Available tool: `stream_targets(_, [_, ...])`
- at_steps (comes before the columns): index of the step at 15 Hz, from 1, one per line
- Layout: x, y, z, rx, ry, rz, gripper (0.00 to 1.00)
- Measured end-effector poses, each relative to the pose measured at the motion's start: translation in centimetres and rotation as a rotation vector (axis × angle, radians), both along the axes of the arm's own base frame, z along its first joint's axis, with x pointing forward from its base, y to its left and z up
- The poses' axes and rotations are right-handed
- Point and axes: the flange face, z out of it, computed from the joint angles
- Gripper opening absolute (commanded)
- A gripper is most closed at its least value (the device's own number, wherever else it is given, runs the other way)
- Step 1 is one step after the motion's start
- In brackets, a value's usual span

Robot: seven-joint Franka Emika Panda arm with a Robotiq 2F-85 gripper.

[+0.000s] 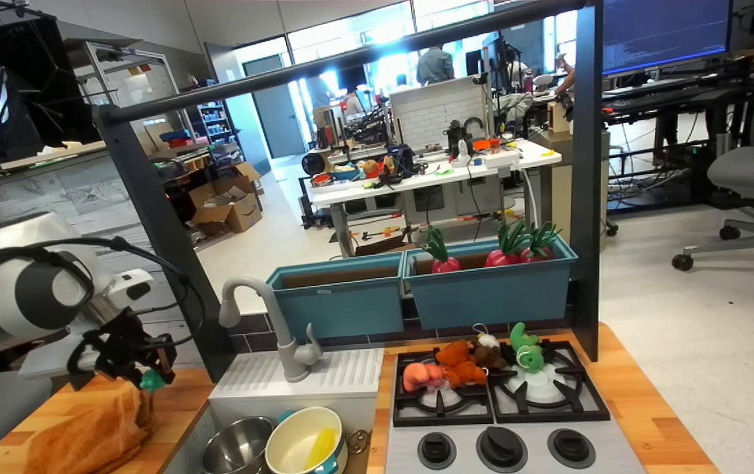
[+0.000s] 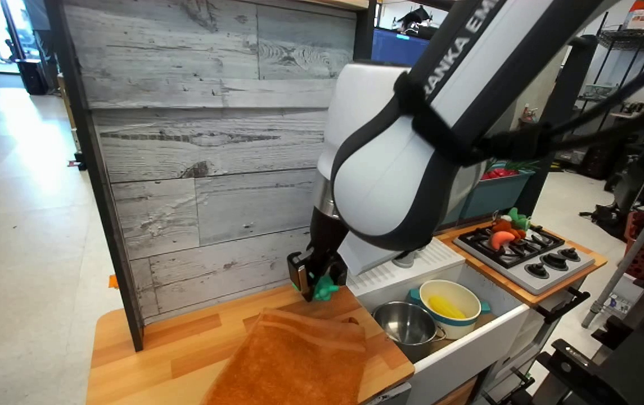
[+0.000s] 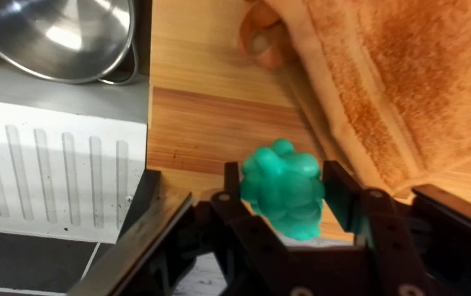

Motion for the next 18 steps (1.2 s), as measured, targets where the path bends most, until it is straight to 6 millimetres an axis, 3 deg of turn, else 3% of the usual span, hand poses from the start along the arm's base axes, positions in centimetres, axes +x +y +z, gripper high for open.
stream_targets(3, [-2.7, -1.2, 3.2, 0.009, 0.091, -0.049, 0.3])
stream_targets(5, [-4.5, -3.6, 5.0, 0.028, 0.136, -0.123, 0.3])
stream_targets(6, [-5.2, -5.4, 5.7, 0.041, 0.153, -0.174, 0.8])
stream_targets(7, [-5.9, -7.6, 6.3, 0.054, 0.17, -0.228, 0.81])
stream_targets(8, [-6.4, -10.0, 6.7, 0.071, 0.183, -0.285, 0.88])
stream_targets(9, [-6.8, -12.6, 7.0, 0.088, 0.196, -0.338, 0.69])
stream_targets(11, [-7.3, -16.8, 7.1, 0.113, 0.213, -0.409, 0.85])
stream_targets(12, [-7.5, -17.8, 7.0, 0.118, 0.217, -0.424, 1.0])
stream_targets(15, [-7.5, -17.9, 6.9, 0.117, 0.22, -0.424, 1.0])
stream_targets(18, [-6.8, -16.7, 6.8, 0.077, 0.2, -0.376, 1.0])
